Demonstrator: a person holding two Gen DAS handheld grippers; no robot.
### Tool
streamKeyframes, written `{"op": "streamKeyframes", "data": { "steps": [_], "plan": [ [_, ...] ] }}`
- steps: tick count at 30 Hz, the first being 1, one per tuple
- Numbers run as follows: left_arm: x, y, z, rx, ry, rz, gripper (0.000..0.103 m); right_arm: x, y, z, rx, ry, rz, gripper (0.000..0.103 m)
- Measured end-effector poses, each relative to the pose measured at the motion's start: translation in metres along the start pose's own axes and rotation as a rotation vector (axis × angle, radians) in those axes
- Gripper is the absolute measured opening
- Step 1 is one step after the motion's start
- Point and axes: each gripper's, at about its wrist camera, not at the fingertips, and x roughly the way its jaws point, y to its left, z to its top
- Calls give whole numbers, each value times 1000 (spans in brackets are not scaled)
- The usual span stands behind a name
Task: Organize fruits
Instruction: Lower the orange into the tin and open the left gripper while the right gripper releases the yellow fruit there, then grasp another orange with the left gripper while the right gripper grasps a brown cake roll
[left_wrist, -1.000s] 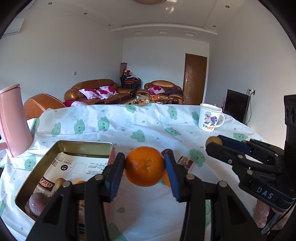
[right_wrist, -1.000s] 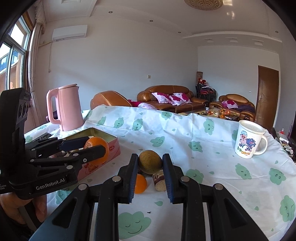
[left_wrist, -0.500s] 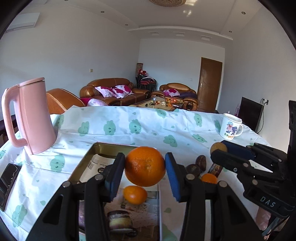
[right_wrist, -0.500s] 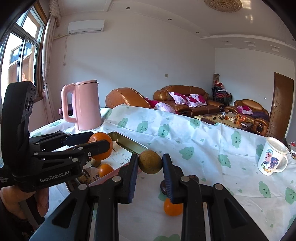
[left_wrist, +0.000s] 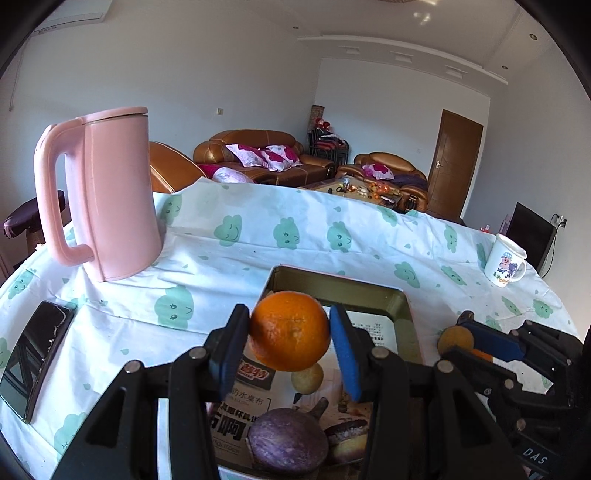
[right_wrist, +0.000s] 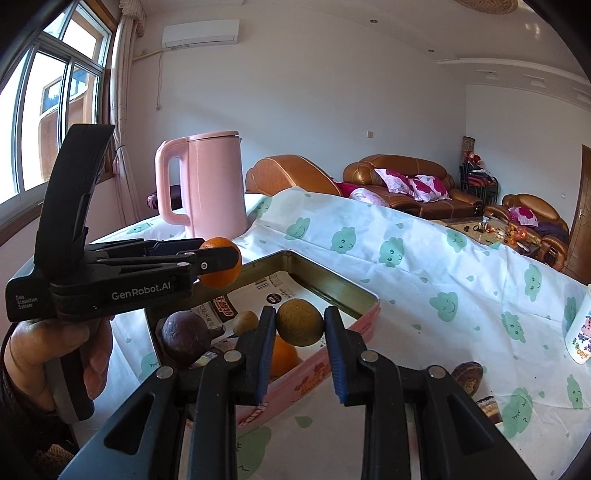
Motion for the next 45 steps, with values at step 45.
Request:
{"op": "streamKeyframes", "data": {
  "steps": [45],
  "plan": [
    [4,-109,-16,121,32,-97,87,-67,-147,-62,244,98,-291,51]
  ]
}}
